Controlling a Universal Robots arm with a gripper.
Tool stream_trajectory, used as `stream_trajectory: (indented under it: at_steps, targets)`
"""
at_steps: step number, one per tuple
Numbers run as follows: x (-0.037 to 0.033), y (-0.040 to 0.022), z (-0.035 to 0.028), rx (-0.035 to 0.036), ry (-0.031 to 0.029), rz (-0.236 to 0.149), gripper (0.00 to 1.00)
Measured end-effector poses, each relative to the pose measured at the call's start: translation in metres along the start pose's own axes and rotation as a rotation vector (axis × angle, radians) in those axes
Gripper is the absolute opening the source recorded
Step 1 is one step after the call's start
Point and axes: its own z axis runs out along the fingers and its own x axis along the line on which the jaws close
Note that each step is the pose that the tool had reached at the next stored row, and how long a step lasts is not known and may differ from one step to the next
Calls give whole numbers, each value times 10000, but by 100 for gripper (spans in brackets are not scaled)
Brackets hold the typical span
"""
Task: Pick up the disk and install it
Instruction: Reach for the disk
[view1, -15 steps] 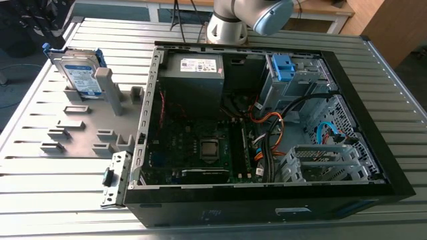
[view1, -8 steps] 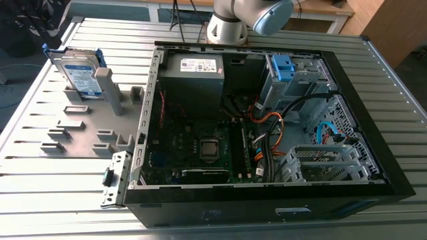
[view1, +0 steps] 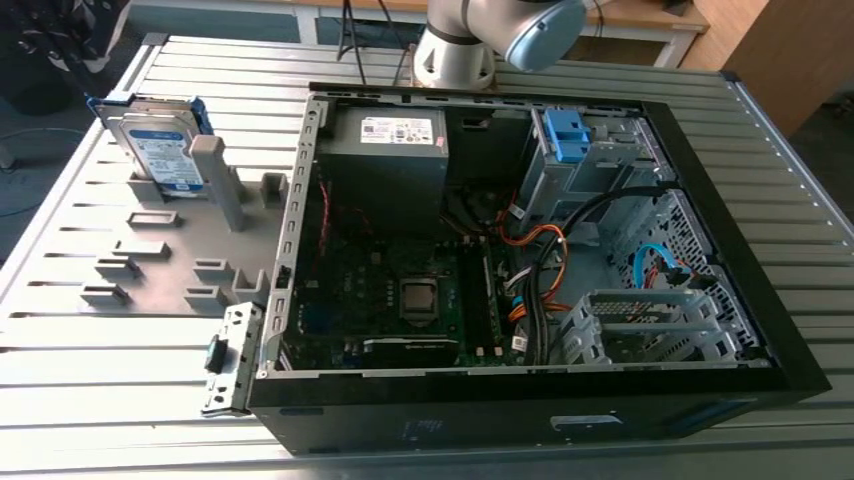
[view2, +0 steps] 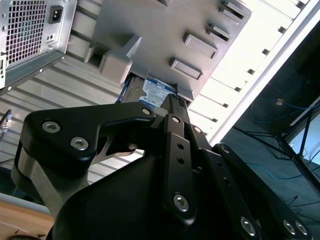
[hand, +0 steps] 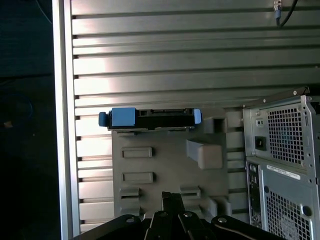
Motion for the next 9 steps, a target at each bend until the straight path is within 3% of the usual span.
stream_trajectory:
  at_steps: [9]
  targets:
    - [94, -7, -3, 0, 0, 0, 11]
